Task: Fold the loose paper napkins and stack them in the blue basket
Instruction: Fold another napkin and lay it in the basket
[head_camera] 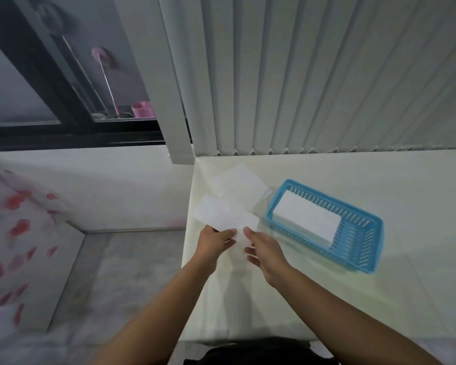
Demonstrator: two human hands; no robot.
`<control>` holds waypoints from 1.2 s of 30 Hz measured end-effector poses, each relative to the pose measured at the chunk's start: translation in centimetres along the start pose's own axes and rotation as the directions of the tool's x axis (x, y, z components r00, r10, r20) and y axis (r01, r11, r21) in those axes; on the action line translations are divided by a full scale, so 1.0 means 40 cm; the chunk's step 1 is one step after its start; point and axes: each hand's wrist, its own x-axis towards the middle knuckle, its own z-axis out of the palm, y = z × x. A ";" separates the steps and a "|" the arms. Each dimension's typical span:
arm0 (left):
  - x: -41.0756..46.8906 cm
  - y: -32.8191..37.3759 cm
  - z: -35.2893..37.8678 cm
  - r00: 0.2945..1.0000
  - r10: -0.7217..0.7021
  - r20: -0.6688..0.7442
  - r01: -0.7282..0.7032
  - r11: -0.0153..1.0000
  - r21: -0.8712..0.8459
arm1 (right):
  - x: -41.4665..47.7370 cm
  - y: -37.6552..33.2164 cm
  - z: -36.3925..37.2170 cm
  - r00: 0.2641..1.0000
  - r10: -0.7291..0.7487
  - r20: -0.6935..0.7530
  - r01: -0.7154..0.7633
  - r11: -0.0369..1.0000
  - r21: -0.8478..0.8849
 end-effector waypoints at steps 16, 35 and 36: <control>0.090 0.079 0.141 0.977 0.204 -0.062 -0.182 0.950 0.255 | -0.003 -0.081 -0.226 0.811 -0.417 -0.409 0.321 0.903 -0.284; 0.250 0.037 0.274 0.943 0.260 0.206 -0.286 0.322 0.902 | 0.071 -0.052 -0.440 0.793 -0.207 -0.573 0.147 0.978 -0.150; 0.254 0.035 0.276 0.943 0.260 0.208 -0.281 0.286 0.916 | 0.072 -0.053 -0.439 0.794 -0.206 -0.572 0.146 0.978 -0.149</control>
